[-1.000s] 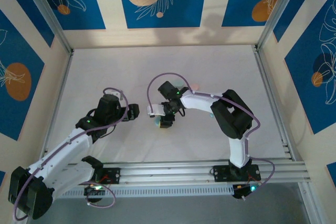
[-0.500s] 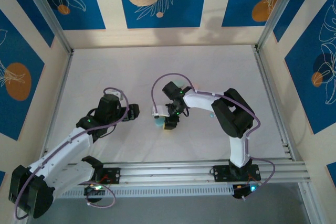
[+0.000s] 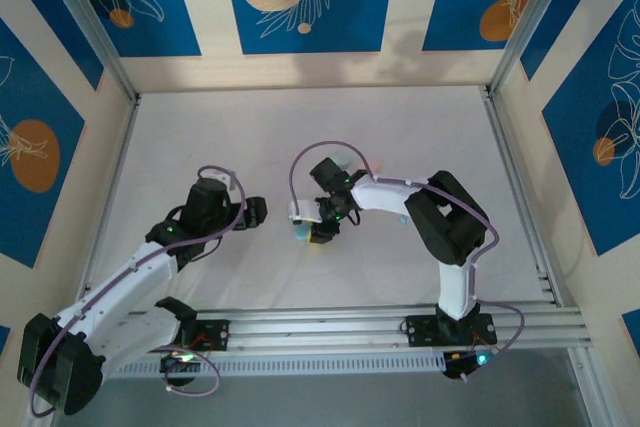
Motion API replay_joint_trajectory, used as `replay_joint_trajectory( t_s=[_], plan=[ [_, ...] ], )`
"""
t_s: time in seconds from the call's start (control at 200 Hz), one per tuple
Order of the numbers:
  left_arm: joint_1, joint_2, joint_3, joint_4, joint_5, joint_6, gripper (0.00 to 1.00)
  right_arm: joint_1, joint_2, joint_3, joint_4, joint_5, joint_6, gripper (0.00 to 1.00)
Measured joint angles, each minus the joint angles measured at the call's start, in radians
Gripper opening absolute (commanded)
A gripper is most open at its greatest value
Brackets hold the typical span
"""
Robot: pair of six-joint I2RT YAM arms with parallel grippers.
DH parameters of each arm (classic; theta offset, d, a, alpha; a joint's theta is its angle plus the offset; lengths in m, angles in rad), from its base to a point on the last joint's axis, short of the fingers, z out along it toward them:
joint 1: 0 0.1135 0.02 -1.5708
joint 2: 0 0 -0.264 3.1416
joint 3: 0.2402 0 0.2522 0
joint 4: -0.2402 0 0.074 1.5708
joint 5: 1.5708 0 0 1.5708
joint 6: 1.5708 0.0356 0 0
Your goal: Insert the wireless bluetooth earbuds into the charging case
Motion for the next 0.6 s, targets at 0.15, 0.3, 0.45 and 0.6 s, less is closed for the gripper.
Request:
replay_joint_trajectory(
  t_s=[0.15, 0.3, 0.45, 0.6],
  plan=[
    [0.006, -0.01, -0.007, 0.074, 0.058, 0.005, 0.93, -0.012, -0.079, -0.015, -0.001, -0.034, 0.061, 0.38],
    [0.008, -0.067, -0.04, 0.192, 0.143, 0.009, 0.93, -0.066, -0.264, -0.048, 0.023, -0.127, 0.14, 0.38],
    [0.01, -0.06, -0.026, 0.298, 0.28, 0.009, 0.94, -0.141, -0.417, -0.055, 0.048, -0.246, 0.241, 0.37],
    [0.009, 0.023, 0.05, 0.389, 0.432, -0.041, 0.9, -0.163, -0.484, -0.055, 0.06, -0.29, 0.314, 0.37]
  ],
)
